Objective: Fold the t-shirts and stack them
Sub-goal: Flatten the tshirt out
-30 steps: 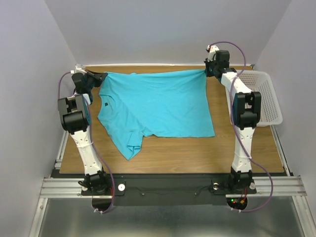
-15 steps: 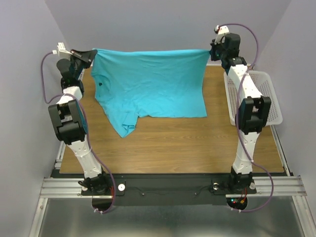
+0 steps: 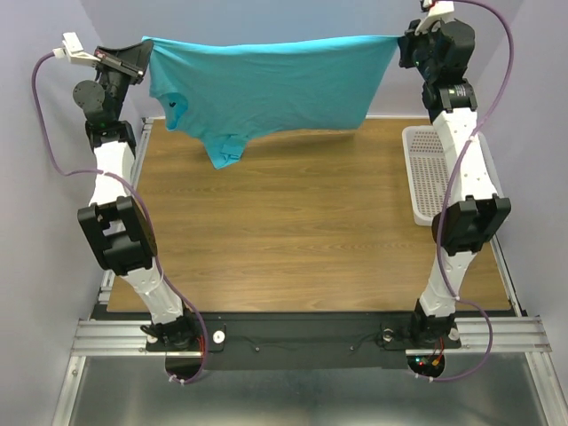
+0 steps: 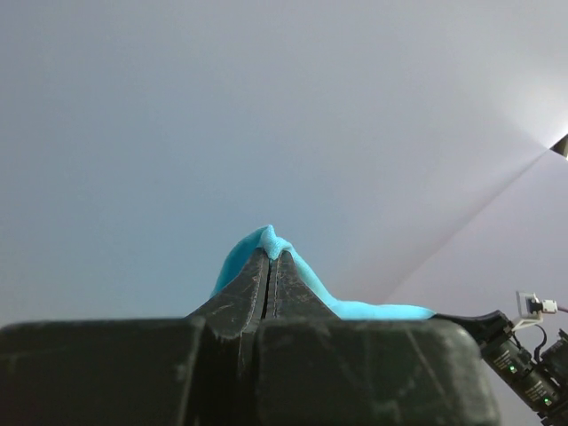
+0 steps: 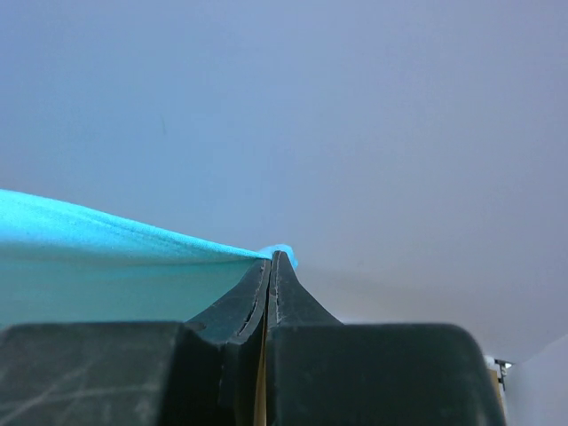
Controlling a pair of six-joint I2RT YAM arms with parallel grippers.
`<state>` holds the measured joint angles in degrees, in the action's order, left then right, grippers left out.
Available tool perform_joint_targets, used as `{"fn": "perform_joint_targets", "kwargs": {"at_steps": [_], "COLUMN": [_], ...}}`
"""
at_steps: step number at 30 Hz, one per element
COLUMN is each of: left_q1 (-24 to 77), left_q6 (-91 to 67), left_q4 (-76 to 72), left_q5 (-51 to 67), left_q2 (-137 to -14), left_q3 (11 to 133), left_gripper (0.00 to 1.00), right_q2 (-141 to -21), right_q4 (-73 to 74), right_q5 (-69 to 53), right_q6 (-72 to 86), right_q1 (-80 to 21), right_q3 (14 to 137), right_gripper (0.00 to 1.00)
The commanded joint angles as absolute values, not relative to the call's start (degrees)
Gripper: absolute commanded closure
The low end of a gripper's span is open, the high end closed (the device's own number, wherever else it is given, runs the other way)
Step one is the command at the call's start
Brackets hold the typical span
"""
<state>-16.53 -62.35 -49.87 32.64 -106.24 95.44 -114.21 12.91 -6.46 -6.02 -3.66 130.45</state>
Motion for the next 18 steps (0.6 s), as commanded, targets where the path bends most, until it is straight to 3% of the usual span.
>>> {"fn": "perform_joint_targets", "kwargs": {"at_steps": [1, 10, 18], "left_q1": [-17.4, -18.98, -19.95], "left_q6": [-62.84, -61.52, -60.3], "left_q4": [-52.73, -52.91, -51.51], "left_q5": [30.76, 29.09, 25.32], "left_q2": [-101.08, -93.0, -77.98], "left_q3": [98.44, 95.8, 85.88], "left_gripper": [1.0, 1.0, 1.0], "right_q2": [-110.05, -104.68, -98.45], "right_q4": [10.9, 13.35, 20.11], "right_q5": [-5.18, -4.22, -7.73], "right_q6": [-4.75, -5.71, -3.69], "right_q1": [-2.29, -1.32, -0.26], "right_q3": [133.59, 138.77, 142.11], "right_gripper": [0.99, 1.0, 1.0]}}
